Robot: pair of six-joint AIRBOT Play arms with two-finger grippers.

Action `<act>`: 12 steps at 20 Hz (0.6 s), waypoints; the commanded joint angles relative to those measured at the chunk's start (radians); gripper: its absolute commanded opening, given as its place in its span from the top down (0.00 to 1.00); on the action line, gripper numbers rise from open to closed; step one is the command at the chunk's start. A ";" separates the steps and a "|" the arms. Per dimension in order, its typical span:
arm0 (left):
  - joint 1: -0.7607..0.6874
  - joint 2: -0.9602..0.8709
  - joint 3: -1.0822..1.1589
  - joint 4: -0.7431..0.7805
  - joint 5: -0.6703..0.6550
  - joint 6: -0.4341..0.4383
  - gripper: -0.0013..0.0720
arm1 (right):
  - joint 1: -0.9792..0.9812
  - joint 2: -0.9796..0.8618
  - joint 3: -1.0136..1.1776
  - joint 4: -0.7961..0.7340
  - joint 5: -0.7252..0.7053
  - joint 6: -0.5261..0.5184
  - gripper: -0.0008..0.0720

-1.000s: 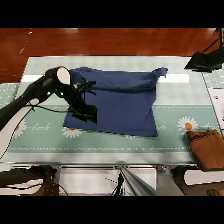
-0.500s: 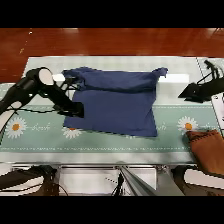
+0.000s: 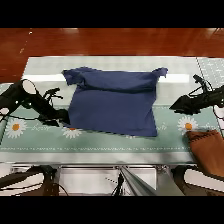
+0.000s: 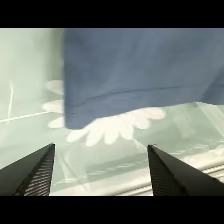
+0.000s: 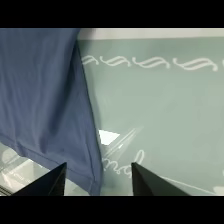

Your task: Fold the shirts.

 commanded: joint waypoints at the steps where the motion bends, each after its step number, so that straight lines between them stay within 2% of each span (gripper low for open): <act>1: 0.021 0.002 -0.026 0.001 0.081 0.021 0.05 | 0.000 0.002 -0.010 0.032 -0.028 -0.011 0.30; 4: 0.021 -0.016 -0.026 -0.004 0.149 0.023 0.05 | 0.000 0.002 -0.010 0.042 -0.052 -0.010 0.30; 7: 0.020 -0.072 -0.027 -0.097 0.143 0.078 0.09 | 0.000 0.002 -0.010 0.042 -0.079 -0.010 0.30; 8: 0.021 -0.091 -0.027 -0.134 0.142 0.086 0.29 | 0.000 0.002 -0.010 0.041 -0.093 -0.010 0.30; 9: 0.021 -0.104 -0.026 -0.156 0.142 0.089 0.69 | 0.000 0.002 -0.010 0.042 -0.119 -0.006 0.30; 10: 0.021 -0.113 -0.026 -0.174 0.137 0.107 0.95 | 0.000 0.002 -0.010 0.042 -0.156 0.010 0.30; 12: 0.021 -0.114 -0.026 -0.180 0.125 0.119 0.95 | 0.000 0.001 -0.010 0.059 -0.255 0.046 0.30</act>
